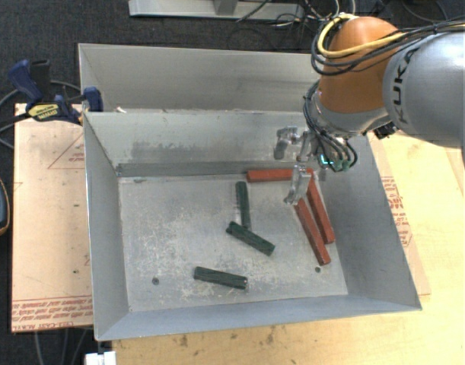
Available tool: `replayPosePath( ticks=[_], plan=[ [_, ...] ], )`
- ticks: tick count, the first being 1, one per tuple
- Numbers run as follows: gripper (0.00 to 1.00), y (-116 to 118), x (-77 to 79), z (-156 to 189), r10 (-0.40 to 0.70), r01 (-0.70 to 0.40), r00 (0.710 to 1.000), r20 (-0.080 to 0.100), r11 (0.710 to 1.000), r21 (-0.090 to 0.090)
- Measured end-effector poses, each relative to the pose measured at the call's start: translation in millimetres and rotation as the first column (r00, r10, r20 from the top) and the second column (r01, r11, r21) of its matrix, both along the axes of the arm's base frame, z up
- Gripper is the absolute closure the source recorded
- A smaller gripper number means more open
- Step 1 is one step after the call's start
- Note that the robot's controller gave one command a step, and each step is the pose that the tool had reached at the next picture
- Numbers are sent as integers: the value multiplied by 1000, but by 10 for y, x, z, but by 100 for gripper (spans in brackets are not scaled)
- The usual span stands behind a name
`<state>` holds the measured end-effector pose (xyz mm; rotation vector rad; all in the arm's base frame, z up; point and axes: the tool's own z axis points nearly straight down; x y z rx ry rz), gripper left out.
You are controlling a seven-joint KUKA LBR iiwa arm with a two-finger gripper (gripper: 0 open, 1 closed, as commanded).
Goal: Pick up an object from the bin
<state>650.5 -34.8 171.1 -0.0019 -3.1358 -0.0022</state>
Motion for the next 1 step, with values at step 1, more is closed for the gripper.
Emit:
replayPosePath(
  ticks=[1],
  plan=[
    [0, 797, -192, -1028, 604, -604, 797, 5, 797, 2]
  ],
)
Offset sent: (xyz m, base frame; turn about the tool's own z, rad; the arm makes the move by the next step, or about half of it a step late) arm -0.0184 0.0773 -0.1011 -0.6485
